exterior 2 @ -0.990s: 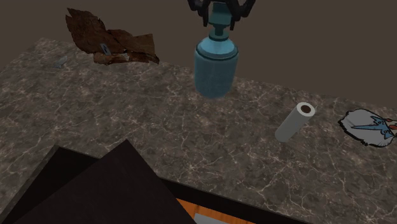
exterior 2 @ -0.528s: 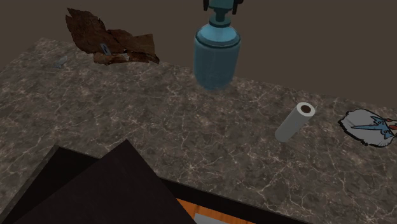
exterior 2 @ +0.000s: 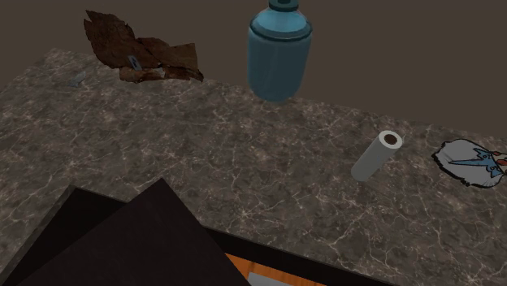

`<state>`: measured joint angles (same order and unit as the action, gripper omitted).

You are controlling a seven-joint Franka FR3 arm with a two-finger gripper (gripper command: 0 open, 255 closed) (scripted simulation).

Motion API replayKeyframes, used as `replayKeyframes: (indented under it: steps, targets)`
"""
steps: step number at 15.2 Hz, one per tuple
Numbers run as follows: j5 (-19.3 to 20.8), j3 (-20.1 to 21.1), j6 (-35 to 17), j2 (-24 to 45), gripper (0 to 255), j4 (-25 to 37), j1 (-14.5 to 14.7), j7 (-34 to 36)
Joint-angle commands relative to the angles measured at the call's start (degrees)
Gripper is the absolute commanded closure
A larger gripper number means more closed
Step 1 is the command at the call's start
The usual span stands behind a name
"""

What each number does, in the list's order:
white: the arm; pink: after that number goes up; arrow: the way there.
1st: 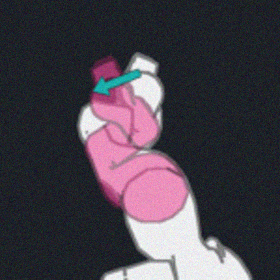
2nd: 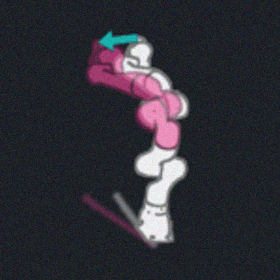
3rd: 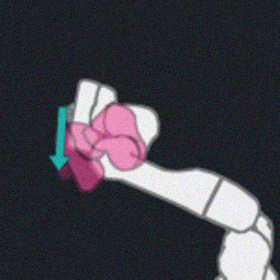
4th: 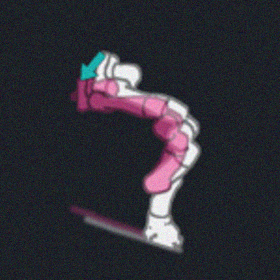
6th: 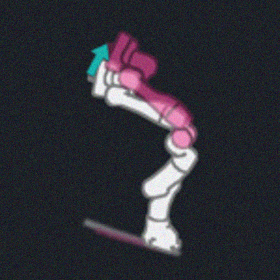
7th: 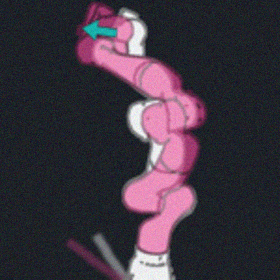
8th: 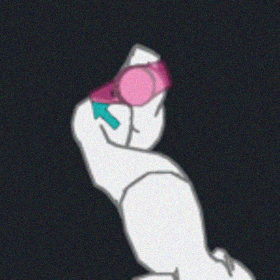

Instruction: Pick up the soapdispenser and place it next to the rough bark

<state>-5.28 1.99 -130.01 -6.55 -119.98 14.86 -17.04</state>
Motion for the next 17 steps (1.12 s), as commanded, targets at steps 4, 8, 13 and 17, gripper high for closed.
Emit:
replayKeyframes:
  steps: [4,8,13,17]
  targets:
    - [0.20,-0.03,3.81,-0.96,255,2.91,-0.04,0.33]
    - [0.35,-0.06,6.86,-1.34,255,5.58,-0.08,0.57]
    - [1.75,3.26,6.74,-1.18,255,5.99,2.10,6.70]
    - [3.35,6.60,6.69,-0.08,255,7.24,4.24,12.90]
